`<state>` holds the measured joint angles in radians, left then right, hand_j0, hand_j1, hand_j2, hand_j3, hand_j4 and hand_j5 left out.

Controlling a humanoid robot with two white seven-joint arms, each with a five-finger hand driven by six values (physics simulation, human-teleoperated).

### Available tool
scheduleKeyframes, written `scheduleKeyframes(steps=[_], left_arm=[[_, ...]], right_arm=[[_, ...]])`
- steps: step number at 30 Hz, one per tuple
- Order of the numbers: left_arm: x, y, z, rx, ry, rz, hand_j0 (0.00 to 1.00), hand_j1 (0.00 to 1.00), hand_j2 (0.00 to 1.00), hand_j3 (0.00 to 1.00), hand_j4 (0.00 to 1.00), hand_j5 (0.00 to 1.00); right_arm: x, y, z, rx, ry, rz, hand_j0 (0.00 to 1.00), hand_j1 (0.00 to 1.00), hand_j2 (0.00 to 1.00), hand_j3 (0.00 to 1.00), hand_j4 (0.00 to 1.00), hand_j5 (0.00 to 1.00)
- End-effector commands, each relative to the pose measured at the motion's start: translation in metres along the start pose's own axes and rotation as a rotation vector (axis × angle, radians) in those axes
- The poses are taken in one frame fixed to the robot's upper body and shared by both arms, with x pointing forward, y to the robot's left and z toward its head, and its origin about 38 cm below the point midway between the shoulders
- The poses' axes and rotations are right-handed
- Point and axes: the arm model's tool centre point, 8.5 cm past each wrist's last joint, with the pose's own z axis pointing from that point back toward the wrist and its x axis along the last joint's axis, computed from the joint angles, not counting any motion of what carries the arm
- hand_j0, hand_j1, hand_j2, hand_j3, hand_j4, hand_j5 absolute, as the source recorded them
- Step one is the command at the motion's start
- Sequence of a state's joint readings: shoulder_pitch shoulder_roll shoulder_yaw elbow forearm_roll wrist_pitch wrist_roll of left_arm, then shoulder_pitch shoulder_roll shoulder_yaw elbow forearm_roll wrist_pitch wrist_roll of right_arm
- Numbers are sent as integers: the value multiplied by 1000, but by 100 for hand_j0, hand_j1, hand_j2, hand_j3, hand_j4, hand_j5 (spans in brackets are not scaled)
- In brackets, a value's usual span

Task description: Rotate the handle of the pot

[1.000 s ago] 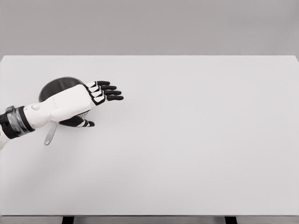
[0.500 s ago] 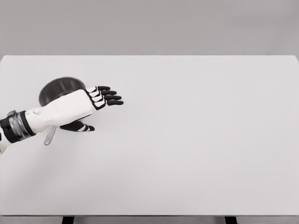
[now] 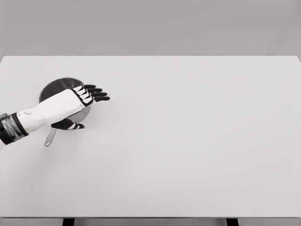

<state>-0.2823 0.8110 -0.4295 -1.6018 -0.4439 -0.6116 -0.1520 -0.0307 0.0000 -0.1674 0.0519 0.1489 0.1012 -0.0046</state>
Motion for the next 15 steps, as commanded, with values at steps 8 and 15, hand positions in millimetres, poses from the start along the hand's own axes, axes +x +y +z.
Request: scheduleKeyframes(steps=[8,15], left_arm=[[-2,-6,6,15,18,22,100,100,100,100,100,100],[-11,-6,13,37,52,12,100,100,100,100,100,100]], right_arm=[[0,0,0,0,0,0,100,100,100,100,100,100],[0,0,0,1,0,2,100,100,100,100,100,100]])
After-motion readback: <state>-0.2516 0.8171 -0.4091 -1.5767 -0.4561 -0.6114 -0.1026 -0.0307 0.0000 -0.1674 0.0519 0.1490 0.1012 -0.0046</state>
